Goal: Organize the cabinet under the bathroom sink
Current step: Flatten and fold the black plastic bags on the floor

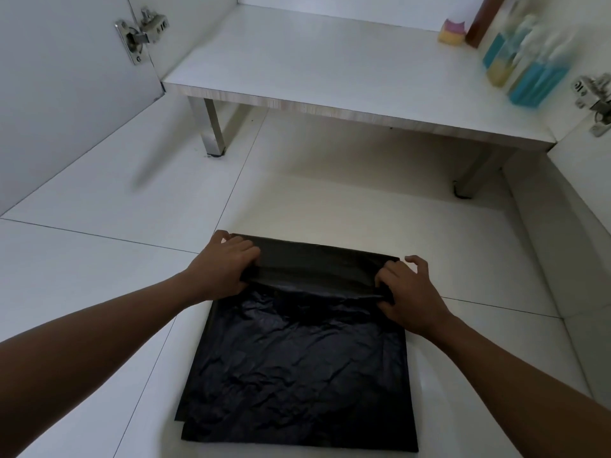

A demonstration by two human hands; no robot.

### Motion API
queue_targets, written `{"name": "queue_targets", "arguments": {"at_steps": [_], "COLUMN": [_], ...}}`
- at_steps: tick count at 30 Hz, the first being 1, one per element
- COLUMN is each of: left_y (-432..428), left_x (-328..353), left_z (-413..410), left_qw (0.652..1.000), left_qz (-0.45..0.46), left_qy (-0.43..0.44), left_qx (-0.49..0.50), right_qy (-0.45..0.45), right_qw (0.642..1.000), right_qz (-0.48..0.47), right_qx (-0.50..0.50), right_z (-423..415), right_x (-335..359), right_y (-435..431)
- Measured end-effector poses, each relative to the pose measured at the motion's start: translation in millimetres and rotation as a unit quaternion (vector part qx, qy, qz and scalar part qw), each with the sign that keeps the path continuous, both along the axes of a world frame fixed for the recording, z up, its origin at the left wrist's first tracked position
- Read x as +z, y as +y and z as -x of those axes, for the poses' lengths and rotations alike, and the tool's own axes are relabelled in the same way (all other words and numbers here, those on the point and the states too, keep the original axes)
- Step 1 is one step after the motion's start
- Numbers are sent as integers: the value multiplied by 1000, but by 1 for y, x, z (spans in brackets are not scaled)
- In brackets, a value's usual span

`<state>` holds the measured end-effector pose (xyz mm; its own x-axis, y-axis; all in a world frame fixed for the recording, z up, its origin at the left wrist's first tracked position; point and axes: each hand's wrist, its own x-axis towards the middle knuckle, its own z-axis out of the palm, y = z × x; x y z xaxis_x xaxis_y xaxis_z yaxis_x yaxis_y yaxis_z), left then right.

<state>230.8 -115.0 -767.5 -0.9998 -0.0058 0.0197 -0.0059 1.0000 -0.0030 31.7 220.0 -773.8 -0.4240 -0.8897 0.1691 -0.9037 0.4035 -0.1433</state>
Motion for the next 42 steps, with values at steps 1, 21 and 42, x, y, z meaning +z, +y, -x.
{"name": "queue_targets", "arguments": {"at_steps": [1, 21, 42], "left_y": [0, 3, 66], "left_x": [-1, -16, -8], "left_z": [0, -1, 62], "left_qw": [1000, 997, 950], "left_qz": [-2, -49, -295], "left_qy": [-3, -54, 50], "left_qx": [1, -16, 90], "right_qy": [-6, -28, -138], "right_qw": [1000, 997, 977], "right_qz": [-6, -56, -162], "right_qx": [0, 48, 11], "right_z": [-1, -1, 19], "right_x": [-2, -17, 3], "right_y": [0, 8, -19]}}
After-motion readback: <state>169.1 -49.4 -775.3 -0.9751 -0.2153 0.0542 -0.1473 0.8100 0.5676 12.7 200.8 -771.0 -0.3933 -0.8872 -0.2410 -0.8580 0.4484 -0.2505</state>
